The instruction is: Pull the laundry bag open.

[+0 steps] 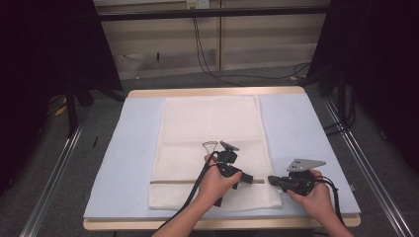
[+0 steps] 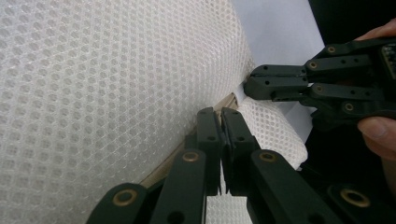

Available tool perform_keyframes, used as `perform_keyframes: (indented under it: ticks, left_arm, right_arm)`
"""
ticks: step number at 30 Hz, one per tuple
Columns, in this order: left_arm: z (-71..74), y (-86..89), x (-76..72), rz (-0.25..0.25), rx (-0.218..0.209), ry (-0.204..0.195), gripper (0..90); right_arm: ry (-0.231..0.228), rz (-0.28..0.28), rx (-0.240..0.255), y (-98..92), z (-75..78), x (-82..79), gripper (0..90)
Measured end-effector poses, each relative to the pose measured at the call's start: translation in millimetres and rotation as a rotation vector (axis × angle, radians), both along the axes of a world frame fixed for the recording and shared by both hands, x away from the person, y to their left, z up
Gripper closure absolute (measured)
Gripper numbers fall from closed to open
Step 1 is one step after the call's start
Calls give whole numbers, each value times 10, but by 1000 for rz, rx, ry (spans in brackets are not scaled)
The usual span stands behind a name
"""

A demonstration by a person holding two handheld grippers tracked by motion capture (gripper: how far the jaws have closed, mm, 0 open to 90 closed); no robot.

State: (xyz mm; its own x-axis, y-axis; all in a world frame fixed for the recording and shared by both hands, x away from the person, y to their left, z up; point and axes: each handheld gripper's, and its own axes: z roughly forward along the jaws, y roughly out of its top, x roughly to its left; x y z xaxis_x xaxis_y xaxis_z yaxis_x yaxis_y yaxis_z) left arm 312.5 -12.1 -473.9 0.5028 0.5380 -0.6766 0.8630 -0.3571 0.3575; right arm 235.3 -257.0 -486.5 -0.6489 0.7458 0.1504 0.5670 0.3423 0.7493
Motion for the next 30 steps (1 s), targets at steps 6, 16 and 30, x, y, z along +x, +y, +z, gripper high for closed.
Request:
perform_keyframes:
  ticks: [6,16,30]
  left_arm:
    - [17,75,13,7,1,6,873]
    - [49,175,8,12,4,5,873]
    - [64,305,24,12,4,6,873]
  right_arm:
    - [2,1,3,-5,-2,0,900]
    - [4,0,11,-11,-7,2,900]
    - [-2,-7,10,-6,-10,-9,900]
